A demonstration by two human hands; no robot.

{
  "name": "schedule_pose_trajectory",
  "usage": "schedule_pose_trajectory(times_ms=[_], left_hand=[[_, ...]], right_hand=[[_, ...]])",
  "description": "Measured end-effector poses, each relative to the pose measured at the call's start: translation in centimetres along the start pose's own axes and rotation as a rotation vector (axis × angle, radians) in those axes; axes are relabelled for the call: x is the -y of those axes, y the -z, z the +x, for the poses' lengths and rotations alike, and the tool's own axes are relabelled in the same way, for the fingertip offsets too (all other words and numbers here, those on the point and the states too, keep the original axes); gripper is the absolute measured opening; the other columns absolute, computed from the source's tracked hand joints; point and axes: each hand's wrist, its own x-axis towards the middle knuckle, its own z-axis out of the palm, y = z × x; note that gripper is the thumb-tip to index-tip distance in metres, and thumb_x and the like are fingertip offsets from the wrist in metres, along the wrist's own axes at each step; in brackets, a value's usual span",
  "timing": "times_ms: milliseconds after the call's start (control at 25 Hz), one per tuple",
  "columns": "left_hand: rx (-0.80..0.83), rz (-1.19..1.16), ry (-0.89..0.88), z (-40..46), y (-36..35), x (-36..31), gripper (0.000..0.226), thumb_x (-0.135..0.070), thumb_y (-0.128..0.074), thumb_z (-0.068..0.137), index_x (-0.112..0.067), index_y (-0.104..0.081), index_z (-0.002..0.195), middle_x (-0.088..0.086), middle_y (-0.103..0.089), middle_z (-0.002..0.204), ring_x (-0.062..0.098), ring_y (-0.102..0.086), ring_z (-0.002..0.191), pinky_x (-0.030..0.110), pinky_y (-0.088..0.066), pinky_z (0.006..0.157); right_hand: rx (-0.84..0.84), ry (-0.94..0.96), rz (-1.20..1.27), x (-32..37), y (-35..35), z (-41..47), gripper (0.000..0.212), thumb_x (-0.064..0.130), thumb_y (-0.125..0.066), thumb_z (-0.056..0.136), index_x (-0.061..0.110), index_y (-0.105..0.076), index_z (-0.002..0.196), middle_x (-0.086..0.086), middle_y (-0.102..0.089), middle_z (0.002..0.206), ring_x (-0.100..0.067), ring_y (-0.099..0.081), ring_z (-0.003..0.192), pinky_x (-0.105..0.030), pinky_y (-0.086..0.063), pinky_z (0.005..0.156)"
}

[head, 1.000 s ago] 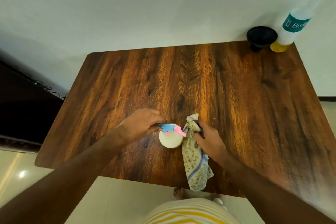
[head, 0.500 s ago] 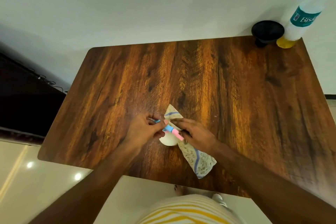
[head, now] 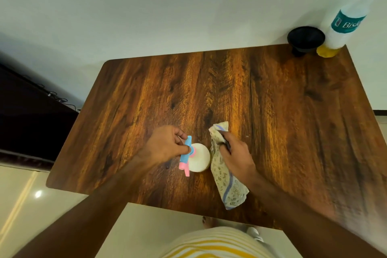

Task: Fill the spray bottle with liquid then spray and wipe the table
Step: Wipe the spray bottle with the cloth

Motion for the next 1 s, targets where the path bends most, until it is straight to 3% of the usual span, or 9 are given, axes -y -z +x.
schedule_pose_trajectory(times_ms=[80,200,360,440,560,640,800,920,1000], left_hand=[[-0.008,0.093,-0.065,-0.1,-0.1,-0.1,0.036,-0.02,-0.085,0.075,-0.011,-0.074,0.107,-0.001,-0.075,0.084,0.005,-0.067,0.069,0.005,-0.048,0.054],[0.009,0.145,-0.125,-0.4,-0.1,0.1,0.038,-0.018,-0.083,0.077,-0.01,-0.073,0.113,0.001,-0.076,0.089,0.008,-0.068,0.075,0.004,-0.048,0.059],[0.045,0.201,-0.209,-0.5,0.2,0.1,0.042,-0.021,-0.08,0.082,-0.01,-0.07,0.121,0.002,-0.076,0.1,0.011,-0.07,0.086,0.011,-0.054,0.072],[0.102,0.267,-0.273,-0.3,0.5,0.1,0.042,-0.021,-0.076,0.086,-0.011,-0.067,0.126,0.002,-0.074,0.111,0.009,-0.069,0.089,0.015,-0.056,0.077],[0.163,0.45,-0.4,-0.3,0.8,0.0,0.039,-0.021,-0.068,0.091,-0.014,-0.065,0.129,0.003,-0.07,0.115,0.006,-0.062,0.089,0.015,-0.051,0.074],[0.173,0.507,-0.448,-0.4,0.8,0.0,0.039,-0.02,-0.066,0.093,-0.015,-0.063,0.132,0.002,-0.067,0.114,0.006,-0.059,0.09,0.014,-0.046,0.074],[0.187,0.614,-0.555,-0.9,0.6,-0.4,0.041,-0.017,-0.062,0.095,-0.019,-0.059,0.137,0.001,-0.063,0.125,0.013,-0.057,0.111,0.023,-0.048,0.091],[0.209,0.698,-0.612,-1.3,0.8,-0.5,0.042,-0.015,-0.057,0.098,-0.022,-0.056,0.139,0.001,-0.059,0.132,0.014,-0.051,0.12,0.028,-0.045,0.098],[0.207,0.756,-0.677,-1.4,0.9,-0.1,0.041,-0.011,-0.057,0.097,-0.023,-0.058,0.137,0.0,-0.061,0.13,0.014,-0.051,0.116,0.025,-0.043,0.091]], right_hand=[[0.034,0.112,0.054,1.7,-0.9,-0.8,0.046,0.009,-0.053,0.092,0.018,-0.05,0.136,0.011,-0.058,0.127,-0.002,-0.054,0.114,-0.019,-0.043,0.097],[0.184,0.224,-0.088,1.7,-3.7,-2.7,0.054,0.016,-0.052,0.092,0.018,-0.04,0.145,0.0,-0.05,0.144,-0.015,-0.048,0.129,-0.029,-0.041,0.107],[0.3,0.2,-0.566,-2.3,-3.1,-2.5,0.062,0.025,-0.049,0.097,0.032,-0.021,0.151,0.003,-0.032,0.155,-0.024,-0.044,0.128,-0.038,-0.049,0.1],[0.394,0.147,-0.665,-3.7,-1.5,-1.5,0.058,0.024,-0.049,0.097,0.035,-0.026,0.148,0.005,-0.034,0.153,-0.024,-0.046,0.126,-0.04,-0.051,0.095],[0.205,0.028,-0.247,-2.6,0.4,-0.3,0.039,0.013,-0.051,0.094,0.022,-0.053,0.131,0.0,-0.063,0.123,-0.018,-0.061,0.106,-0.036,-0.052,0.088],[0.118,0.002,0.024,-0.2,0.3,0.2,0.035,0.008,-0.051,0.093,0.019,-0.058,0.125,0.002,-0.067,0.106,-0.012,-0.064,0.091,-0.026,-0.05,0.078],[0.38,0.203,0.073,1.8,-1.9,-0.4,0.05,-0.003,-0.05,0.089,0.016,-0.055,0.134,0.002,-0.063,0.126,-0.003,-0.053,0.112,-0.003,-0.035,0.091],[0.427,0.334,-0.243,-0.6,-2.1,0.4,0.053,0.007,-0.05,0.092,0.027,-0.048,0.141,0.005,-0.052,0.141,-0.014,-0.05,0.121,-0.023,-0.039,0.103],[0.484,0.323,-0.53,-2.8,-1.3,0.6,0.051,0.018,-0.047,0.096,0.04,-0.04,0.142,0.011,-0.042,0.148,-0.02,-0.048,0.119,-0.036,-0.046,0.097]])
